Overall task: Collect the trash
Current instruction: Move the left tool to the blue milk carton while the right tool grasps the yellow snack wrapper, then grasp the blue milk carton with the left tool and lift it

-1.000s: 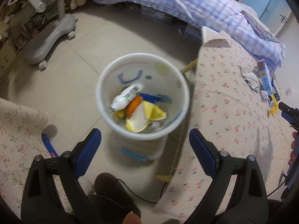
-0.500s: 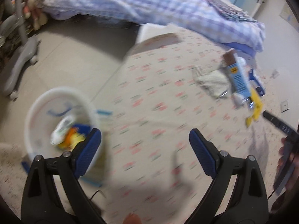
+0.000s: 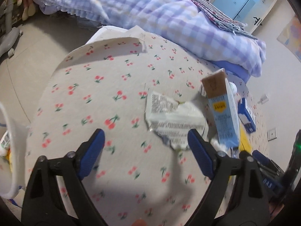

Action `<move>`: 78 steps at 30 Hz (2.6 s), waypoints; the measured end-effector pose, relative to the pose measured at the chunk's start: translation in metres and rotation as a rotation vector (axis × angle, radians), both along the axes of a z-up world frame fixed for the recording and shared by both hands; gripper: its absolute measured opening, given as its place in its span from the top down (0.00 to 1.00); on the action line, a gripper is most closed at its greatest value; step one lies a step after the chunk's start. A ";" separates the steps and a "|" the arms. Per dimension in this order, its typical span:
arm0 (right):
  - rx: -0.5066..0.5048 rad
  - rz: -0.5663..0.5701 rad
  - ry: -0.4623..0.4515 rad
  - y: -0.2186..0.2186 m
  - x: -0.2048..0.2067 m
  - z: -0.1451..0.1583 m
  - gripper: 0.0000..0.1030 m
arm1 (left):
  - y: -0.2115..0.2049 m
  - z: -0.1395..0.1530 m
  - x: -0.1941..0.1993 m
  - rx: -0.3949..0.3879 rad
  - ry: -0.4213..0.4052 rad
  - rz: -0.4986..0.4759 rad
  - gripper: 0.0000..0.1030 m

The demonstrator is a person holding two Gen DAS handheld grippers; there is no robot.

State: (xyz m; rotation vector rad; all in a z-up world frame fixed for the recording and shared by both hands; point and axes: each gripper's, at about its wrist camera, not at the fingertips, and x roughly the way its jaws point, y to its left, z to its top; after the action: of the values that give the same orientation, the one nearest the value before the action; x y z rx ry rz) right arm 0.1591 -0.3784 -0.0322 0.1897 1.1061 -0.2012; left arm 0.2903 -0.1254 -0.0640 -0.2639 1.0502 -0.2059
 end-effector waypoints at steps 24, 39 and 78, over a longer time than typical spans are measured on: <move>0.045 0.012 0.052 0.000 -0.007 -0.005 0.64 | -0.024 -0.003 -0.010 0.059 -0.038 -0.120 1.00; 0.091 -0.107 0.024 -0.042 -0.048 0.031 0.64 | -0.054 0.049 -0.006 -0.009 0.002 -0.073 0.24; 0.152 -0.126 -0.045 -0.058 -0.098 0.072 0.64 | -0.069 0.084 -0.042 0.016 0.001 -0.130 0.61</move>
State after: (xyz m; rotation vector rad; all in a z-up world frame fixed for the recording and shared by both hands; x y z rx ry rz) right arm 0.0613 -0.4364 0.0395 0.3982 1.0657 -0.2240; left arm 0.2480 -0.1943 0.0200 -0.1811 1.0708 -0.3144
